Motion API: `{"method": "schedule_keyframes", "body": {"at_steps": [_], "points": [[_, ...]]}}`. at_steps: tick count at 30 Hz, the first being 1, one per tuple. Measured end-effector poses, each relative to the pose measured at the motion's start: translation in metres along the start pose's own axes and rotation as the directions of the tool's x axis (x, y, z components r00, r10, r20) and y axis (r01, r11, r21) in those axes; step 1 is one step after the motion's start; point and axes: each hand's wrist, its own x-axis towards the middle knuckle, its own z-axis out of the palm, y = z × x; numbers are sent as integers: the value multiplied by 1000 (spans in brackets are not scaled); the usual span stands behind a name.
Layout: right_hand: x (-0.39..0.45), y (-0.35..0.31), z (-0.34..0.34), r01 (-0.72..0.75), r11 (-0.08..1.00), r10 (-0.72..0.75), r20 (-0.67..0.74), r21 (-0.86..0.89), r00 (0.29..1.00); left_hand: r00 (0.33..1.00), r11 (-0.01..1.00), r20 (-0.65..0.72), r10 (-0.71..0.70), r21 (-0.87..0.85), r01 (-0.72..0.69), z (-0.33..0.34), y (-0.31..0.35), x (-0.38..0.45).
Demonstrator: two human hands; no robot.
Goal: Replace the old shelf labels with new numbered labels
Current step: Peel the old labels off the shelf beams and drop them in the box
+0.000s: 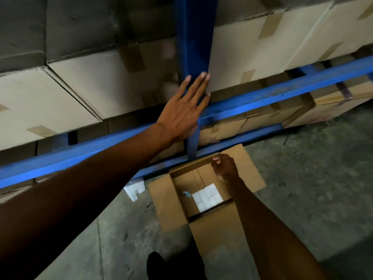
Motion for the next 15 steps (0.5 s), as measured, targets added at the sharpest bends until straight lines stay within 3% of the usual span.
{"method": "schedule_keyframes", "body": {"at_steps": [4, 7, 10, 13, 15], "points": [[-20, -55, -17, 170, 977, -138, -224, 130, 965, 998, 963, 26, -58, -260, 63, -21, -24, -37], [-56, -110, -32, 341, 918, -232, -425, 201, 875, 987, 930, -51, -155, -345, 128, -47, -56, -80], [-101, -171, -45, 525, 837, -328, -627, 154, 707, 953, 937, -221, -209, -322, 131, -72, -98, -126], [-157, -240, -44, 692, 716, -396, -766, 87, 506, 868, 948, -411, -278, -264, 178, -91, -152, -181], [-183, -277, -40, 743, 666, -406, -805, 63, 433, 824, 946, -472, -313, -236, 224, -97, -182, -208]]}}
